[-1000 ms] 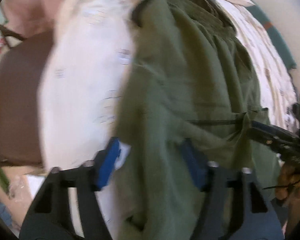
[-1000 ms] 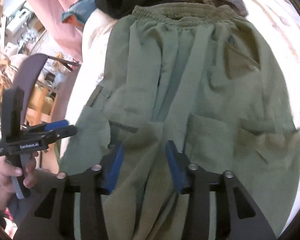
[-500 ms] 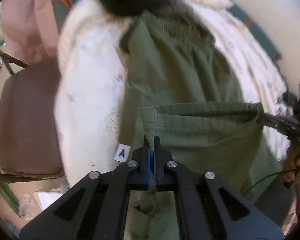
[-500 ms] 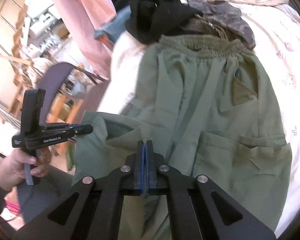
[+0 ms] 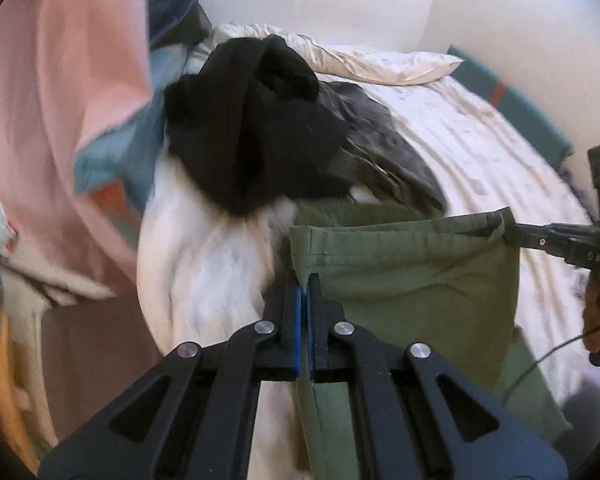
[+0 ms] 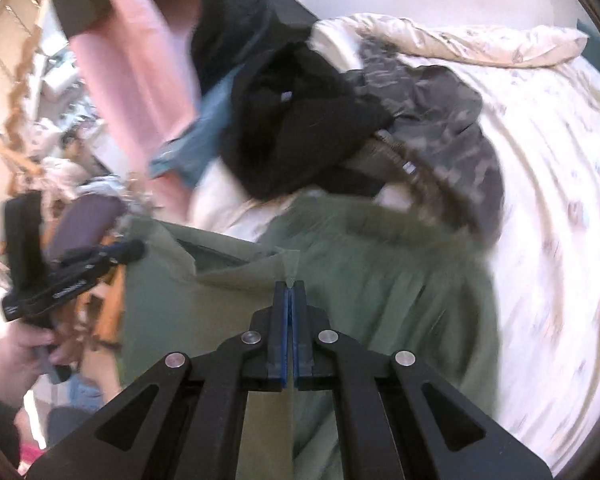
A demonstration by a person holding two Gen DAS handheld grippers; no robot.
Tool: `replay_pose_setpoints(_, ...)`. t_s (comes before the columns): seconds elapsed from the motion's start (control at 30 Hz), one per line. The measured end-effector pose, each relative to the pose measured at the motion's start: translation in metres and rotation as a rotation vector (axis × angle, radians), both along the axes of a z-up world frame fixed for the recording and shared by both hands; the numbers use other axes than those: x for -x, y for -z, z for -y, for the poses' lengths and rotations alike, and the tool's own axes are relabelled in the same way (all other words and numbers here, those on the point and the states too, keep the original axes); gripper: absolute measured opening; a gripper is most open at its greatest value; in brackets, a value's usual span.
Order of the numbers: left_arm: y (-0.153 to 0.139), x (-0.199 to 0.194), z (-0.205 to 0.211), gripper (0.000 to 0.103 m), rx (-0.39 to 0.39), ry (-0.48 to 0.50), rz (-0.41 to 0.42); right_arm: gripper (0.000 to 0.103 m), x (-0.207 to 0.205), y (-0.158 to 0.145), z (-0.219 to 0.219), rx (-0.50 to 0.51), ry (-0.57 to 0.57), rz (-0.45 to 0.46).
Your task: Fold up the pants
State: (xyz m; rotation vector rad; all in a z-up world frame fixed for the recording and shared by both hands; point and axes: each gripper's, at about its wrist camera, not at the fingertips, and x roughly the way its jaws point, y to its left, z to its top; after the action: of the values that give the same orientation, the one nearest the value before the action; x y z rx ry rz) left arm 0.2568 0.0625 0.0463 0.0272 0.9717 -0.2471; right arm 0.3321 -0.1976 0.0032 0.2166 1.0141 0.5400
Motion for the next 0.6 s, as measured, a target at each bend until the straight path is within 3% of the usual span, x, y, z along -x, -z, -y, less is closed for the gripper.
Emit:
replay_pose_setpoints(0.07, 0.017, -0.042, 0.011, 0.0, -0.038, -0.004, -0.018, 0.0, -0.038, 0.018, -0.001, 0.047, 0.026, -0.009)
replay_pose_setpoints(0.17, 0.053, -0.096, 0.031, 0.001, -0.157, 0.022, -0.003, 0.0, -0.092, 0.06, 0.001, 0.089, 0.074, -0.052)
replay_pose_setpoints(0.23, 0.084, -0.125, 0.036, 0.001, -0.194, 0.013, -0.047, 0.0, -0.115, 0.084, 0.0, 0.111, 0.096, -0.077)
replay_pose_setpoints(0.33, 0.131, -0.149, 0.038, 0.002, -0.224, -0.002, -0.124, 0.0, -0.141, 0.117, -0.007, 0.141, 0.117, -0.131)
replay_pose_setpoints(0.4, 0.157, -0.158, 0.041, 0.004, -0.289, -0.008, -0.165, 0.0, -0.15, 0.137, -0.018, 0.208, 0.099, -0.147)
replay_pose_setpoints(0.47, 0.173, -0.162, 0.038, 0.005, -0.269, -0.012, -0.198, 0.001, -0.155, 0.151, -0.023, 0.234, 0.094, -0.154)
replay_pose_setpoints(0.53, 0.179, -0.164, 0.035, 0.017, -0.252, -0.02, -0.225, 0.008, -0.16, 0.162, -0.027, 0.268, 0.089, -0.164)
replay_pose_setpoints(0.6, 0.174, -0.159, 0.024, 0.056, -0.24, -0.075, -0.216, 0.02, -0.161, 0.17, -0.03, 0.292, 0.08, -0.185)
